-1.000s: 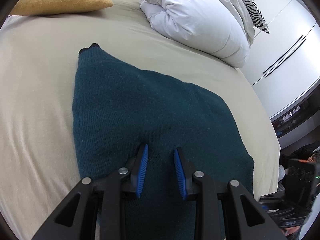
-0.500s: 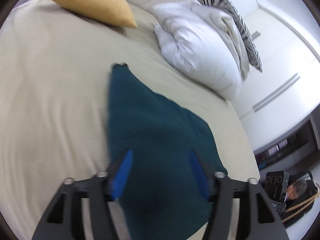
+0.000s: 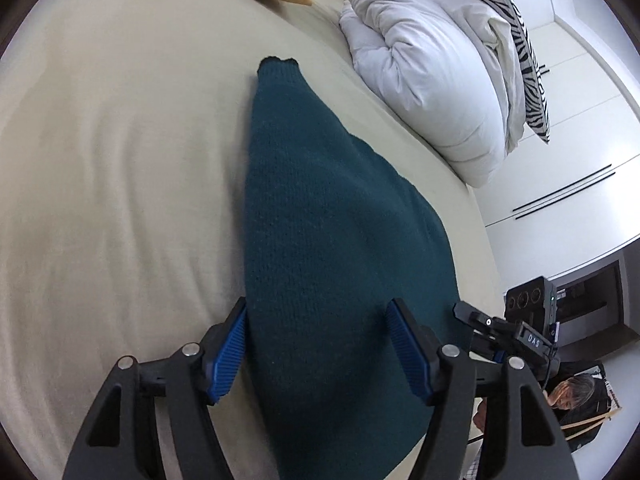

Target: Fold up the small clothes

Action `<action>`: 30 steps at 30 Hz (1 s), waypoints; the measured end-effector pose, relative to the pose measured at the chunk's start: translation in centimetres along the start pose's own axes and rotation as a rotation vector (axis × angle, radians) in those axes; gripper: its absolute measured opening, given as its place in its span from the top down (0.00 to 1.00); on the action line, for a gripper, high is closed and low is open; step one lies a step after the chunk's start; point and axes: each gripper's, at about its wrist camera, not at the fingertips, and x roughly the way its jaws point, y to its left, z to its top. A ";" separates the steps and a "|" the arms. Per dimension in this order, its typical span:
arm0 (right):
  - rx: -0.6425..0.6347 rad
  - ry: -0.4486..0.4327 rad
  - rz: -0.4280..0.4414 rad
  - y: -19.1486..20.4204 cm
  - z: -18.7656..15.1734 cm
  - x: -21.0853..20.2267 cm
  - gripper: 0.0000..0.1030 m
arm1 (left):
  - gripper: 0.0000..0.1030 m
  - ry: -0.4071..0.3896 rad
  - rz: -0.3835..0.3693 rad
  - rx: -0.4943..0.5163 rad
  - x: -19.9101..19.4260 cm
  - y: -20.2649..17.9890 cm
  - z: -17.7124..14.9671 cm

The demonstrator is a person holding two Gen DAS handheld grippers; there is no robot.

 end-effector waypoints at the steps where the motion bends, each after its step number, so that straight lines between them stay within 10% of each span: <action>1: 0.001 -0.001 -0.004 0.1 0.1 0.2 0.47 | 0.33 0.012 0.011 0.016 0.4 -0.2 0.0; 6: 0.015 0.018 -0.042 0.2 0.2 1.2 0.68 | 0.42 0.028 0.054 0.034 0.9 -0.3 0.1; 17: -0.229 -0.069 -0.360 7.4 -2.2 0.9 0.80 | 0.61 0.037 0.141 0.095 -1.1 -2.3 -0.7; 30: -0.484 -0.105 -0.280 20.8 -14.4 -2.9 0.80 | 0.61 -0.074 0.182 0.227 -16.1 -3.2 -9.3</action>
